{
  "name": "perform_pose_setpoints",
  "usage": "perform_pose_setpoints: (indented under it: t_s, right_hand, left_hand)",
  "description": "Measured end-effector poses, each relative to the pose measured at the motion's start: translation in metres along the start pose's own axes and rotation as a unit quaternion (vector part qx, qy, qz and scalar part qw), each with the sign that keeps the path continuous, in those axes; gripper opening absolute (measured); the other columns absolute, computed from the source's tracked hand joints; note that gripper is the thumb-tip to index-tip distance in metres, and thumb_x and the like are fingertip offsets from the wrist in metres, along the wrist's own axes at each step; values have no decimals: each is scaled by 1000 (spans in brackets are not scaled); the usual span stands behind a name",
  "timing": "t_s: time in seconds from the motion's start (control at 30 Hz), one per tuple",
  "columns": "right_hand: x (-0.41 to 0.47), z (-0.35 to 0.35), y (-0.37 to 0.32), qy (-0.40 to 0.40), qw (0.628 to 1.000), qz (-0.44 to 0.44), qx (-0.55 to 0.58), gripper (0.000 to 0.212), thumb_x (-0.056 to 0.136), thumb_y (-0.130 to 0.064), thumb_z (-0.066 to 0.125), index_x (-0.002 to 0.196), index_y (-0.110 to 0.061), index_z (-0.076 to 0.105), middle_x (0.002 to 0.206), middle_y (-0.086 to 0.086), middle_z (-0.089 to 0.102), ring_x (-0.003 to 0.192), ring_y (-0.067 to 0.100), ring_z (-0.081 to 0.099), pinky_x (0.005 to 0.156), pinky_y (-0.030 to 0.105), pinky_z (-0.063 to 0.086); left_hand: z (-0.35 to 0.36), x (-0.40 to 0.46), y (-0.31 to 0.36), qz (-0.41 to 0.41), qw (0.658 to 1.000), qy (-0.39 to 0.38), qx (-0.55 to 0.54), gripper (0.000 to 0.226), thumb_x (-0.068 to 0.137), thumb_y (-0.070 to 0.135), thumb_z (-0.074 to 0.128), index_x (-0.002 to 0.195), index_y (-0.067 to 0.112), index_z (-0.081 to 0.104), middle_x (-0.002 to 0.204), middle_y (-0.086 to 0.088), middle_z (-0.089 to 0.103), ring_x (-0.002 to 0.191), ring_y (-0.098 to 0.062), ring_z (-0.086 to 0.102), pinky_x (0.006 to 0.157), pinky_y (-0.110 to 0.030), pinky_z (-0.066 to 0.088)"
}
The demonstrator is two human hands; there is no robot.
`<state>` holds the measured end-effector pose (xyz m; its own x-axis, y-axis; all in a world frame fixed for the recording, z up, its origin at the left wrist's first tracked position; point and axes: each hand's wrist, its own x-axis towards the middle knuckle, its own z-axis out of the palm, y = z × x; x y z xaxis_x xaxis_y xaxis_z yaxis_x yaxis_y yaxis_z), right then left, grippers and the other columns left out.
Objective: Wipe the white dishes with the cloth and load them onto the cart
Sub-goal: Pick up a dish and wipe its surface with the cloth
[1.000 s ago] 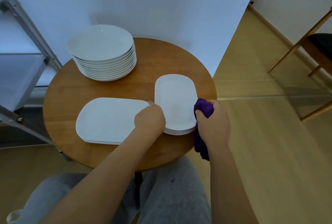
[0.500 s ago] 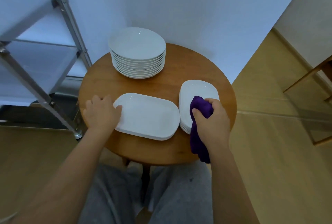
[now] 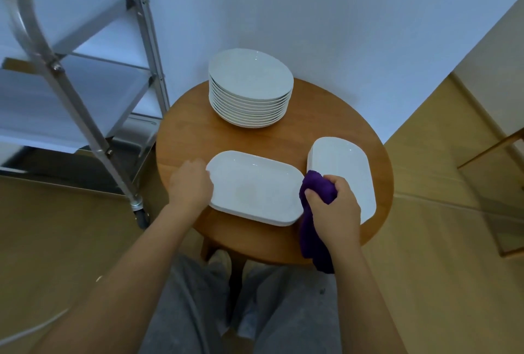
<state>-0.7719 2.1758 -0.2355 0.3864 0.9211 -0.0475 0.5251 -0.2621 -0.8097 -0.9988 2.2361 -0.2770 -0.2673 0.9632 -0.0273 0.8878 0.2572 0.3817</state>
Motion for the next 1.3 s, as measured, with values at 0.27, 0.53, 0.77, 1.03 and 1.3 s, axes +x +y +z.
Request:
perform_pose_setpoints:
  t_s: [0.27, 0.53, 0.77, 1.03, 1.3]
  right_hand:
    - [-4, 9, -1, 4, 999, 27, 48, 43, 87, -25, 65, 125, -26, 45, 104, -11, 50, 89, 10, 50, 58, 14, 38]
    - [-3, 9, -6, 25, 963, 145, 227, 61, 84, -9, 65, 134, -26, 35, 119, -3, 48, 101, 16, 51, 66, 25, 49]
    - [-4, -5, -15, 72, 980, 69, 171, 80, 81, -24, 73, 144, -25, 24, 136, 0, 44, 104, 11, 44, 72, 22, 49]
    - [-14, 7, -26, -14, 990, -101, -99, 71, 93, -32, 55, 150, -23, 12, 156, -3, 19, 141, 21, 23, 114, 41, 27]
    - [-52, 28, -53, -51, 983, -164, -61, 68, 96, -30, 48, 150, -29, 7, 156, -8, 17, 140, 14, 24, 110, 35, 29]
  left_hand:
    - [-12, -1, 4, -88, 976, 26, -198, 7, 95, 16, 47, 94, 17, 39, 74, 3, 44, 66, -13, 49, 50, -21, 35]
    - [-24, -15, 19, -231, 827, -157, -487, 45, 96, 47, 38, 129, 17, 45, 117, -6, 57, 103, -25, 56, 87, -38, 50]
    - [-31, -38, 9, -221, 795, -124, -552, 31, 95, 53, 33, 102, 31, 54, 93, 4, 65, 84, -18, 64, 56, -28, 54]
    - [-48, -84, 22, -196, 737, -114, -637, 27, 96, 51, 34, 88, 37, 55, 91, 5, 68, 87, -21, 66, 70, -37, 58]
    - [-51, -96, 35, -151, 777, -140, -595, 40, 93, 58, 32, 111, 30, 53, 98, -3, 66, 89, -24, 65, 68, -34, 55]
